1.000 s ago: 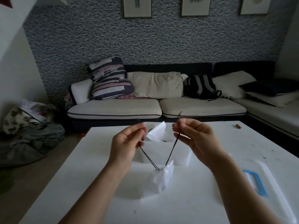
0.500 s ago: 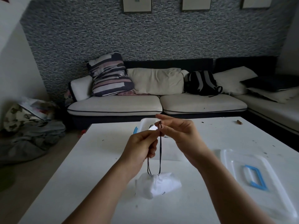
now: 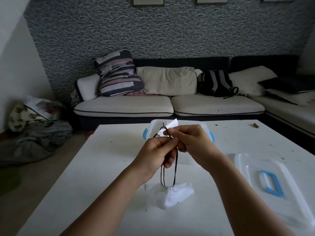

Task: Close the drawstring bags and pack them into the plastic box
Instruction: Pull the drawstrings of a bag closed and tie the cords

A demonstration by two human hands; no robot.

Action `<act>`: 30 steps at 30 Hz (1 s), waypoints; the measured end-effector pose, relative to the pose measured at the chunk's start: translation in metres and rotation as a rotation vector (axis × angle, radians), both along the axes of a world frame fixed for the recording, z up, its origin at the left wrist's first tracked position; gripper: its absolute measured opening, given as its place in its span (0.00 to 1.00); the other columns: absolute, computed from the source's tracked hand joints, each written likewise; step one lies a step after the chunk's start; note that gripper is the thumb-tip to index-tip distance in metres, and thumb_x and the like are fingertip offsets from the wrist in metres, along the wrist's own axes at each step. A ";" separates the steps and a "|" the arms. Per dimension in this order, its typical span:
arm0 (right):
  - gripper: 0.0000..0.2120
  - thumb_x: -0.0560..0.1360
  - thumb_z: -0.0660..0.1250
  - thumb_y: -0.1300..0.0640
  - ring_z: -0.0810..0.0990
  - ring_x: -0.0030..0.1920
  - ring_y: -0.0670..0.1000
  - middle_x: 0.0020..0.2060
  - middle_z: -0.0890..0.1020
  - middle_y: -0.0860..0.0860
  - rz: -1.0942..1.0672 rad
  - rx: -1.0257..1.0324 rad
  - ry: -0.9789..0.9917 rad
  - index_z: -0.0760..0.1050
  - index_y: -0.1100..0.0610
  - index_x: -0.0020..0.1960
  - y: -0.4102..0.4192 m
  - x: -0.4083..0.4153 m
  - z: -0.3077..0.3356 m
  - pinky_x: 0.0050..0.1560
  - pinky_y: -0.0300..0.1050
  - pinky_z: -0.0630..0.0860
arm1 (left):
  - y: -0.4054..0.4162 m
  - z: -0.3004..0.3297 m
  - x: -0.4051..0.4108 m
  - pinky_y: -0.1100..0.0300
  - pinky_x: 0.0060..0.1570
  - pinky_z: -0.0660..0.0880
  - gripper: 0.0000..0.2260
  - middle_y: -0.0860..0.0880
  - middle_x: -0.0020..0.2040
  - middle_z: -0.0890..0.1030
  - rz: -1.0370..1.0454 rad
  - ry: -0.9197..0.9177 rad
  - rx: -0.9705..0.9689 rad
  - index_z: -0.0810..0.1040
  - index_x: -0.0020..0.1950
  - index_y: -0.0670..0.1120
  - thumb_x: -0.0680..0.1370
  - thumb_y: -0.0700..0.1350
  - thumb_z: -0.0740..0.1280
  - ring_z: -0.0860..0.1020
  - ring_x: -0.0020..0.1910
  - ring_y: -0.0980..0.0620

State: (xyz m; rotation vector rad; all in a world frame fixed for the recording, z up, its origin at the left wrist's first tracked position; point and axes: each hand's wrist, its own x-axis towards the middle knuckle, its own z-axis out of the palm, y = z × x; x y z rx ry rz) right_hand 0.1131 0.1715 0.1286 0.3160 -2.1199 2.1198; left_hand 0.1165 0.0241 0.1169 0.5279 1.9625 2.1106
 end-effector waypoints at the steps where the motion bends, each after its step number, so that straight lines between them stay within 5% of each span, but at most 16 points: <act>1: 0.11 0.79 0.68 0.59 0.64 0.29 0.49 0.24 0.69 0.50 -0.005 -0.016 -0.007 0.83 0.66 0.49 0.001 0.000 -0.001 0.32 0.41 0.63 | 0.000 -0.001 0.000 0.62 0.26 0.68 0.13 0.47 0.30 0.75 0.013 -0.015 0.019 0.80 0.40 0.41 0.82 0.43 0.63 0.71 0.27 0.52; 5: 0.10 0.78 0.70 0.60 0.70 0.33 0.54 0.31 0.74 0.57 -0.063 -0.078 -0.038 0.81 0.64 0.56 0.008 0.000 0.002 0.34 0.42 0.70 | 0.000 -0.001 -0.008 0.63 0.30 0.73 0.11 0.45 0.39 0.84 0.139 -0.053 0.055 0.84 0.49 0.42 0.83 0.43 0.63 0.80 0.34 0.52; 9: 0.18 0.73 0.75 0.58 0.77 0.30 0.52 0.30 0.79 0.56 0.063 0.038 -0.170 0.79 0.61 0.61 0.018 0.006 0.005 0.33 0.42 0.75 | -0.005 0.003 -0.014 0.68 0.26 0.67 0.09 0.47 0.46 0.86 0.169 -0.196 0.239 0.84 0.53 0.43 0.82 0.42 0.64 0.78 0.33 0.57; 12: 0.14 0.72 0.76 0.57 0.82 0.34 0.53 0.34 0.82 0.58 0.218 0.207 -0.249 0.82 0.62 0.55 0.012 0.012 0.000 0.36 0.42 0.79 | -0.009 0.008 -0.012 0.70 0.21 0.64 0.08 0.46 0.40 0.84 -0.025 -0.319 0.391 0.82 0.50 0.40 0.78 0.41 0.65 0.73 0.28 0.59; 16: 0.10 0.71 0.77 0.57 0.83 0.34 0.54 0.34 0.84 0.59 0.133 0.194 -0.237 0.80 0.63 0.41 0.005 0.011 -0.005 0.36 0.42 0.80 | -0.016 0.008 -0.016 0.68 0.25 0.70 0.09 0.47 0.36 0.80 -0.028 -0.236 0.291 0.83 0.50 0.39 0.81 0.40 0.63 0.75 0.30 0.56; 21: 0.19 0.71 0.77 0.48 0.69 0.26 0.48 0.24 0.72 0.50 0.003 0.343 -0.132 0.77 0.62 0.34 0.008 0.010 -0.003 0.29 0.38 0.65 | -0.016 0.002 -0.021 0.61 0.39 0.81 0.10 0.43 0.40 0.85 0.264 0.023 0.128 0.84 0.50 0.38 0.82 0.40 0.64 0.83 0.39 0.48; 24: 0.28 0.75 0.65 0.37 0.61 0.26 0.47 0.22 0.64 0.47 0.003 0.256 -0.149 0.79 0.60 0.31 0.002 0.012 0.003 0.29 0.39 0.58 | -0.013 0.004 -0.018 0.61 0.38 0.79 0.10 0.42 0.46 0.86 0.336 0.146 0.113 0.84 0.51 0.40 0.82 0.41 0.64 0.85 0.46 0.48; 28: 0.33 0.81 0.56 0.38 0.58 0.25 0.47 0.23 0.64 0.49 0.035 0.126 -0.245 0.84 0.64 0.40 -0.007 0.009 0.001 0.29 0.41 0.53 | -0.017 0.019 -0.012 0.68 0.28 0.69 0.09 0.43 0.47 0.85 0.109 -0.189 0.503 0.85 0.48 0.43 0.78 0.43 0.65 0.83 0.45 0.53; 30: 0.28 0.82 0.58 0.40 0.59 0.25 0.46 0.25 0.65 0.49 0.033 0.046 -0.292 0.83 0.59 0.39 -0.015 0.010 -0.002 0.26 0.39 0.54 | -0.016 0.021 -0.009 0.70 0.27 0.69 0.10 0.43 0.45 0.84 0.010 -0.203 0.509 0.86 0.46 0.43 0.76 0.43 0.65 0.82 0.43 0.53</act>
